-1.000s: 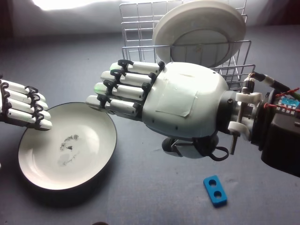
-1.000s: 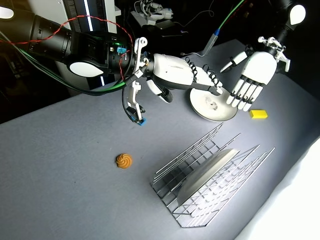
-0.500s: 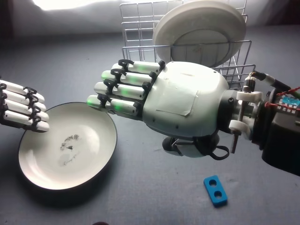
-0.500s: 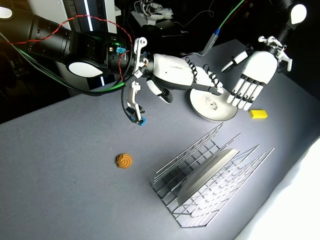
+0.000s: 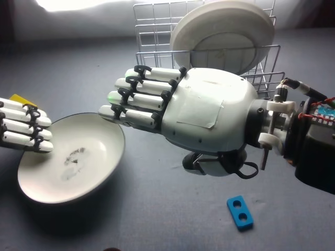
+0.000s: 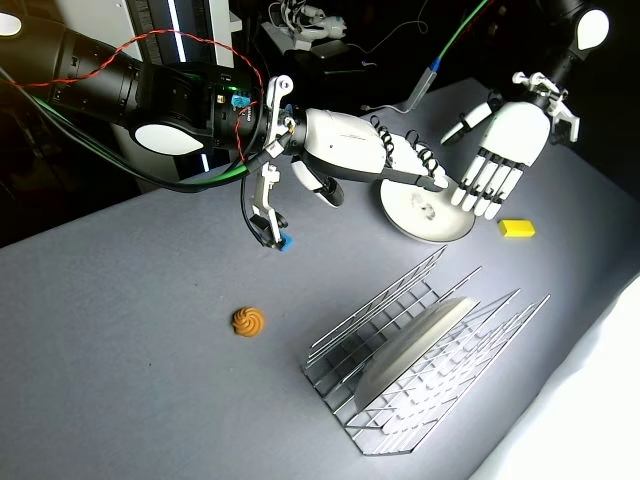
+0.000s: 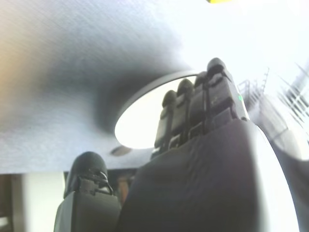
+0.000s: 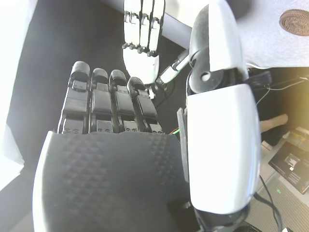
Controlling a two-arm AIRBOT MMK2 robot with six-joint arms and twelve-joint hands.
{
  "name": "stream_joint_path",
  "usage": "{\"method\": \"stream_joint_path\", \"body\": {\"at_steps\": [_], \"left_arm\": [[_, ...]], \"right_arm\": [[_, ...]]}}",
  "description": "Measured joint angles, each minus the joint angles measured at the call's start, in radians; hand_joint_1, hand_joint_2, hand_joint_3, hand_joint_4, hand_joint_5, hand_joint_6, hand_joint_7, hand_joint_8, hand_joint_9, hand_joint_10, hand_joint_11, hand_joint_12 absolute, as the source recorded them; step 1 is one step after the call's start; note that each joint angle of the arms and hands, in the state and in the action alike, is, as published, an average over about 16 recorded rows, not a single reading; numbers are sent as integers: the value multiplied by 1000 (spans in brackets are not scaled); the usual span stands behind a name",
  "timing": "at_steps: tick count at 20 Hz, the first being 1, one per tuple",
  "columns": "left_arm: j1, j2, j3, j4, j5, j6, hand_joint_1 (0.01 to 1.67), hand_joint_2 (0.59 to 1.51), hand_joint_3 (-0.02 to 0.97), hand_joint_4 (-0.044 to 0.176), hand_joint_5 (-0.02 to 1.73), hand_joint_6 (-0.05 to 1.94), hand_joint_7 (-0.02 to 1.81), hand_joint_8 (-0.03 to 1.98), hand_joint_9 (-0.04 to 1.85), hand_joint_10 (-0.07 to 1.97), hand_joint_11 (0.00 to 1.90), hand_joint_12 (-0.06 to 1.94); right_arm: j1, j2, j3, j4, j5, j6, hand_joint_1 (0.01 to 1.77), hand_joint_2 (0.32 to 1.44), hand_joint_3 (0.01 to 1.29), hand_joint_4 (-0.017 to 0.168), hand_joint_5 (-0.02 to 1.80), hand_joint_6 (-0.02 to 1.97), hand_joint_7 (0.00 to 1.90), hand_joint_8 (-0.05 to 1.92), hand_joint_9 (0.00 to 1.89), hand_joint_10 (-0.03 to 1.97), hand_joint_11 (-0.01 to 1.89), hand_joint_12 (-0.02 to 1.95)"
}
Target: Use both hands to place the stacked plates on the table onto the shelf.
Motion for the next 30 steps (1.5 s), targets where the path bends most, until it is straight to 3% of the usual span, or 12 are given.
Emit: {"method": "stream_joint_path", "body": {"at_steps": [7,13,30], "left_arm": [[63,-3,-13,-37,30,-13,23,1122,12,-3,46,-1,46,-8,1,-28,13,50],[80,-3,-21,-50,38,-25,23,1121,12,-3,37,-5,36,-11,-5,-29,12,49],[82,-4,-23,-51,36,-29,22,1120,13,-3,45,-7,36,-11,-7,-29,13,25]], "right_arm": [[3,-9,5,0,-1,1,1190,951,13,3,22,15,20,19,16,5,15,181],[15,-68,50,0,-1,7,1197,954,13,4,25,14,20,19,17,5,14,221],[25,-391,340,-1,-1,20,1142,962,14,3,57,15,26,19,26,5,14,342]]}}
